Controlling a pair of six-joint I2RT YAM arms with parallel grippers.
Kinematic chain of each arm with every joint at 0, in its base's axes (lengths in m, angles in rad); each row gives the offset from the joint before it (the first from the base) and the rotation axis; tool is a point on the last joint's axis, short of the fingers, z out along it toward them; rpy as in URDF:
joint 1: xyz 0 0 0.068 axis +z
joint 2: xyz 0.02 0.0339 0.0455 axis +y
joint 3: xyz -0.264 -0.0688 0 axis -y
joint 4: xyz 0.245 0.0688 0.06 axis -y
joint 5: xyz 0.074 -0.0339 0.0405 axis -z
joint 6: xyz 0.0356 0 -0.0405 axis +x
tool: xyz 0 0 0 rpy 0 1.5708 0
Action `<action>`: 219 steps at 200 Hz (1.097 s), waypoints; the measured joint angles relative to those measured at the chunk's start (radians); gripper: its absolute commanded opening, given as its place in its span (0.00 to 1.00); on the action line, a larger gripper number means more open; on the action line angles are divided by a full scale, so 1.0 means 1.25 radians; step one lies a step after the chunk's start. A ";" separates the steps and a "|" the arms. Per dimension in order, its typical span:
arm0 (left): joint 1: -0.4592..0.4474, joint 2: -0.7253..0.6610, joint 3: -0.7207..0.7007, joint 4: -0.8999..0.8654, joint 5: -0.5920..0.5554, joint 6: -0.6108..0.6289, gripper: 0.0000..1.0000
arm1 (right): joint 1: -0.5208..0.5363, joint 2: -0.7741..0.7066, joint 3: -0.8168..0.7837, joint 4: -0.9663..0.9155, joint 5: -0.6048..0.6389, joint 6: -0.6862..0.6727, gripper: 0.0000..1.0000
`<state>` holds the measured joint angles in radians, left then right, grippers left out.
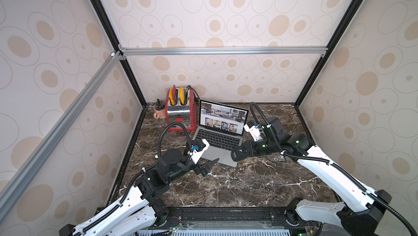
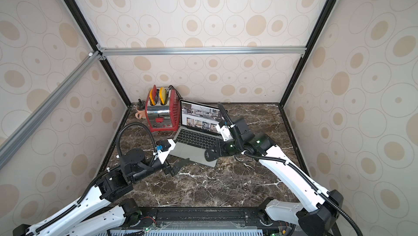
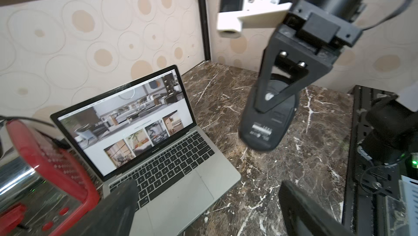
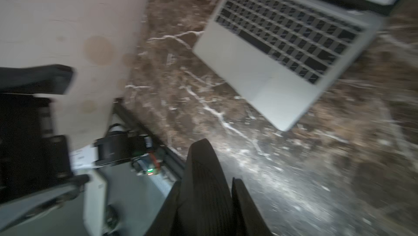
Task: Insert the wireless mouse receiver into the laptop
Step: Place the mouse at the center of the board.
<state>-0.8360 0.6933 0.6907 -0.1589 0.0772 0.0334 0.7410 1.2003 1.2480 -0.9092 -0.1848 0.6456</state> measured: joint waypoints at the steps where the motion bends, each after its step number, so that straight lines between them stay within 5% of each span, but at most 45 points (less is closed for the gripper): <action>1: 0.000 -0.001 0.000 -0.003 -0.003 -0.001 0.99 | 0.000 0.000 0.000 -0.005 0.008 -0.001 0.00; 44: 0.000 -0.051 0.000 -0.080 -0.101 -0.047 0.99 | 0.081 0.075 -0.099 -0.154 0.439 -0.015 0.00; 100: 0.000 -0.131 -0.001 -0.137 -0.196 -0.107 0.99 | 0.382 0.253 -0.138 -0.132 0.730 0.046 0.00; 130: 0.000 -0.164 -0.002 -0.159 -0.222 -0.127 0.99 | 0.443 0.362 -0.160 -0.069 0.802 0.063 0.01; 179: 0.000 -0.187 -0.001 -0.202 -0.246 -0.138 0.99 | 0.470 0.368 -0.280 0.087 0.789 0.051 0.04; 204: 0.000 -0.187 -0.001 -0.214 -0.249 -0.140 0.99 | 0.501 0.376 -0.286 0.106 0.805 0.058 0.14; 219: 0.000 -0.185 0.000 -0.218 -0.250 -0.140 0.99 | 0.522 0.385 -0.286 0.108 0.816 0.065 0.30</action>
<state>-0.8360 0.4618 0.6907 -0.4313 -0.2352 -0.1421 1.3941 1.6821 0.8902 -0.7746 0.8352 0.7265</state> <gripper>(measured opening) 0.992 0.332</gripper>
